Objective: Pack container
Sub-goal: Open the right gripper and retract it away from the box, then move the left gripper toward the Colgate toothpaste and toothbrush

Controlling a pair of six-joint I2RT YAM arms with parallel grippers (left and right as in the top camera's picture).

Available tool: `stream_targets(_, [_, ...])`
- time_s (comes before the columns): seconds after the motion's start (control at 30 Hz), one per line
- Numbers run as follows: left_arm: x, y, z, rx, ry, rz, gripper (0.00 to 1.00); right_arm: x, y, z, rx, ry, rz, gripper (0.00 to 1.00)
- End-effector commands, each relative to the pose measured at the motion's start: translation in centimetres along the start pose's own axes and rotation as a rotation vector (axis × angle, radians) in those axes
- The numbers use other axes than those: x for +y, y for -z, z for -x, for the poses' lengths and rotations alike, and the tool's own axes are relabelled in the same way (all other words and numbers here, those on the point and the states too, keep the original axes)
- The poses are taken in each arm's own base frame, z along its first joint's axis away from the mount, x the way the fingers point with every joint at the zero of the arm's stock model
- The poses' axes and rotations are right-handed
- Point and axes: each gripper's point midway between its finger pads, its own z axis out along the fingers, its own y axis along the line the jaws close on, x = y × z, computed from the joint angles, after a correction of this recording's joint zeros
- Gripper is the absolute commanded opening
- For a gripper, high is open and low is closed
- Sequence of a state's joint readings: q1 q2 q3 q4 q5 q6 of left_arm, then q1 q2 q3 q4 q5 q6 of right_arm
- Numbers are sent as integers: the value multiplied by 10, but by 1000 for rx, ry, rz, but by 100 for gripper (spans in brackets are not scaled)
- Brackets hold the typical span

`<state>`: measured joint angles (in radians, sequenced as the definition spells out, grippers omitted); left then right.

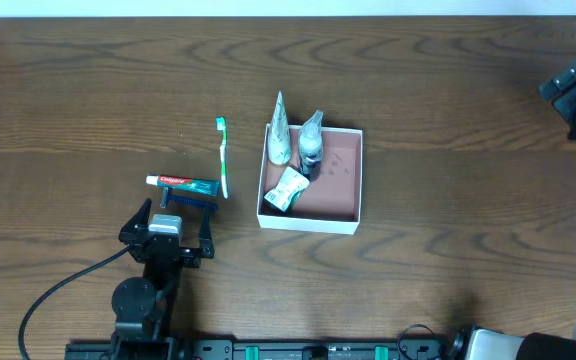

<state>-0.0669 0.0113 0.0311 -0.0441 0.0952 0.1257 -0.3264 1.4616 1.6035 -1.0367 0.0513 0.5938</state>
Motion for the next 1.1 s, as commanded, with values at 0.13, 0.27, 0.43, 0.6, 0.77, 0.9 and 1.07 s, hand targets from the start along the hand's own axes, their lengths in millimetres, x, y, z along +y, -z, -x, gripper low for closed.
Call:
stream_targets(0.13, [-1, 0, -22, 104, 174, 1, 98, -3, 2, -7, 38, 15, 0, 99])
stream_targets(0.27, [-1, 1, -18, 196, 185, 6, 98, -3, 2, -7, 38, 15, 0, 99])
stream_targets(0.43, [2, -14, 14, 311, 204, 14, 98, -3, 2, -7, 38, 15, 0, 99])
stream_targets(0.6, [5, -38, 36, 536, 215, 23, 98, -3, 2, -7, 38, 15, 0, 99])
stream_targets(0.77, [5, -60, 48, 756, 222, 25, 98, -3, 2, -7, 38, 15, 0, 99])
stream_targets(0.9, [-7, -73, 41, 826, 254, -43, 98, -3, 2, -7, 38, 15, 0, 99])
stream_targets(1.07, [-27, -76, 15, 933, 309, -136, 98, -3, 2, -7, 38, 15, 0, 99])
